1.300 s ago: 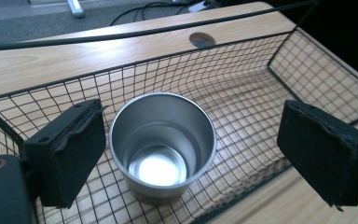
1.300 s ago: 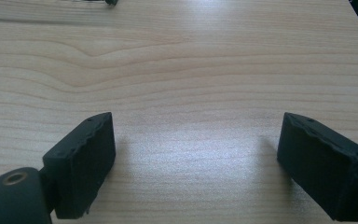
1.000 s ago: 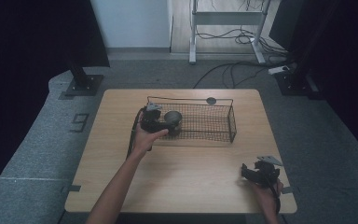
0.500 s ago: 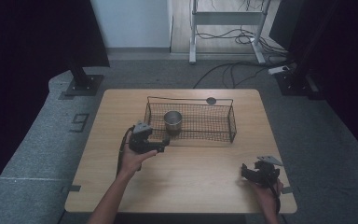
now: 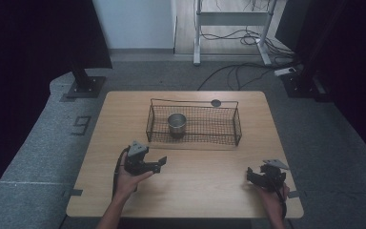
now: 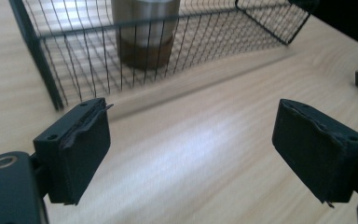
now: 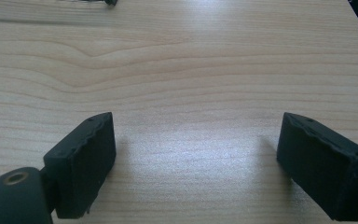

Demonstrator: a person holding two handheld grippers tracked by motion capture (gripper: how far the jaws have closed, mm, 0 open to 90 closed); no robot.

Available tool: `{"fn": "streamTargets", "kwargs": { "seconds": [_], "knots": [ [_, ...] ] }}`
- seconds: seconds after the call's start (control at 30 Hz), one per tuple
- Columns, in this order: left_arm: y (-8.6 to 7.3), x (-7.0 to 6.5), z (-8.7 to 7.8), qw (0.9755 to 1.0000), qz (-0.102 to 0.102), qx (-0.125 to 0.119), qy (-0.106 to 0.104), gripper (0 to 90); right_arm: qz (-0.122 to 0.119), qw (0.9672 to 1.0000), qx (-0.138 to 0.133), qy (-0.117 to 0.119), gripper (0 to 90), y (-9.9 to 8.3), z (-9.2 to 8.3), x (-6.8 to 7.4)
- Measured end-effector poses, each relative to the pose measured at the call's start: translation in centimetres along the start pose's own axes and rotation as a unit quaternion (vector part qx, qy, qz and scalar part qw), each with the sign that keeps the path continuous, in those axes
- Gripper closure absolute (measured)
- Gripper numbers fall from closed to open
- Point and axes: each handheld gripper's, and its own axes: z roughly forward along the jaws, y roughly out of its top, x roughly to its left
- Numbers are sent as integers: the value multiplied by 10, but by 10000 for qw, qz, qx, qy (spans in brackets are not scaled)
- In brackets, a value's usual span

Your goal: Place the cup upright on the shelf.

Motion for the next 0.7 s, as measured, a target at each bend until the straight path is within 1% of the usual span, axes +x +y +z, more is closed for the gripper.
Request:
{"fn": "streamTargets", "kwargs": {
  "seconds": [0.07, 0.13, 0.2, 0.3, 0.33, 0.37, 0.5, 0.6, 0.7],
  "knots": [
    [-11, 2, 0, 9999, 50, 97, 78, 117, 0, 10000, -1, 1, 115, 0, 0, 0],
    [-21, 5, 2, 9998, -24, 198, 81, 117, 1, 10000, 0, 1, 115, 0, 0, 0],
    [-27, 8, 4, 9993, -33, 343, 134, 117, 0, 10000, 0, -6, 115, 0, 0, 0],
    [-36, 9, 4, 9990, -73, 405, 195, 121, 1, 10000, 0, -6, 115, 0, 0, 0],
    [-39, 9, 5, 9987, -50, 450, 236, 121, 2, 10000, 0, 1, 115, 0, 0, 0],
    [-41, 9, 5, 9985, -59, 478, 260, 122, 3, 10000, 0, 1, 115, 0, 0, 0],
    [-42, 6, 5, 9987, -56, 461, 210, 124, 2, 10000, 0, 2, 115, 0, 0, 0],
    [-42, 7, 4, 9988, -100, 422, 206, 126, 2, 10000, 1, 1, 115, 0, 0, 0],
    [-44, 9, 5, 9986, -133, 466, 217, 130, 1, 10000, 1, -6, 115, 0, 0, 0]
  ]
}}
